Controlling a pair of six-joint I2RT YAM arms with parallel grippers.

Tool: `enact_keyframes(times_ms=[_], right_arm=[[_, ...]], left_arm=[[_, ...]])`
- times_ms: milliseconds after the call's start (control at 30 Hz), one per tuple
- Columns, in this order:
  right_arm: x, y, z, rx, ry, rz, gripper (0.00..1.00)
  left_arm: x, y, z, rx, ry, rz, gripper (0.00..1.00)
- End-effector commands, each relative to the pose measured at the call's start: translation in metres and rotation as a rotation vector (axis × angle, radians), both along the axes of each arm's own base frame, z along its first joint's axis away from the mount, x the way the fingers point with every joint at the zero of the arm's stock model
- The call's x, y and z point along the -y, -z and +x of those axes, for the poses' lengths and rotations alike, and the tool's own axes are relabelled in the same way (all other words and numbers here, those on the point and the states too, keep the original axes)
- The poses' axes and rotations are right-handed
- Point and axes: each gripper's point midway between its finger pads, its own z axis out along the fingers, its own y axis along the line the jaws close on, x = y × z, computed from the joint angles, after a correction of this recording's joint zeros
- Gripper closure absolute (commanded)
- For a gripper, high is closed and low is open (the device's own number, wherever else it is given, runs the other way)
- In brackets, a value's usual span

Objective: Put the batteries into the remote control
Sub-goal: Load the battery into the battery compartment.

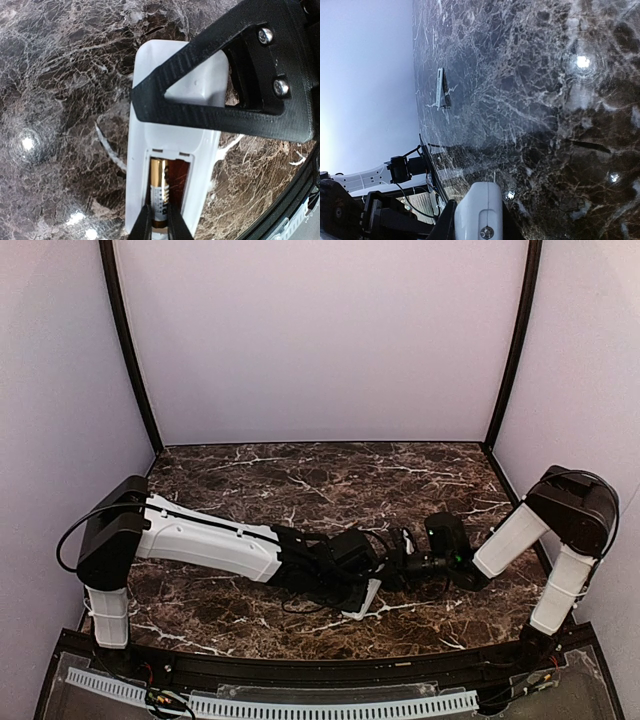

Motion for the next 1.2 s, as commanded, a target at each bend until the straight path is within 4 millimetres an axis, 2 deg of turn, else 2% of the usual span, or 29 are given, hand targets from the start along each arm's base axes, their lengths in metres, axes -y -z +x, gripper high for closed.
enact_keyframes(times_ms=[0, 133, 400, 567, 800, 1167], right_arm=[[-0.016, -0.035, -0.017, 0.028, -0.114, 0.140, 1.00], [-0.016, -0.039, -0.019, 0.032, -0.121, 0.154, 1.00], [-0.016, -0.048, -0.020, 0.047, -0.132, 0.176, 1.00], [-0.016, -0.046, -0.020, 0.044, -0.130, 0.171, 1.00], [-0.013, -0.034, -0.021, 0.028, -0.125, 0.135, 1.00], [-0.010, -0.026, -0.021, 0.046, -0.129, 0.111, 1.00]], left_arm=[[-0.044, 0.034, 0.011, 0.024, -0.055, 0.203, 0.90], [-0.051, 0.039, 0.012, 0.022, -0.065, 0.222, 0.85], [-0.054, 0.048, 0.009, -0.026, -0.060, 0.207, 0.83], [-0.045, 0.037, 0.009, -0.015, -0.027, 0.165, 0.82], [-0.042, 0.008, 0.018, 0.053, -0.016, 0.125, 0.78], [-0.040, -0.014, 0.021, 0.095, 0.002, 0.090, 0.71]])
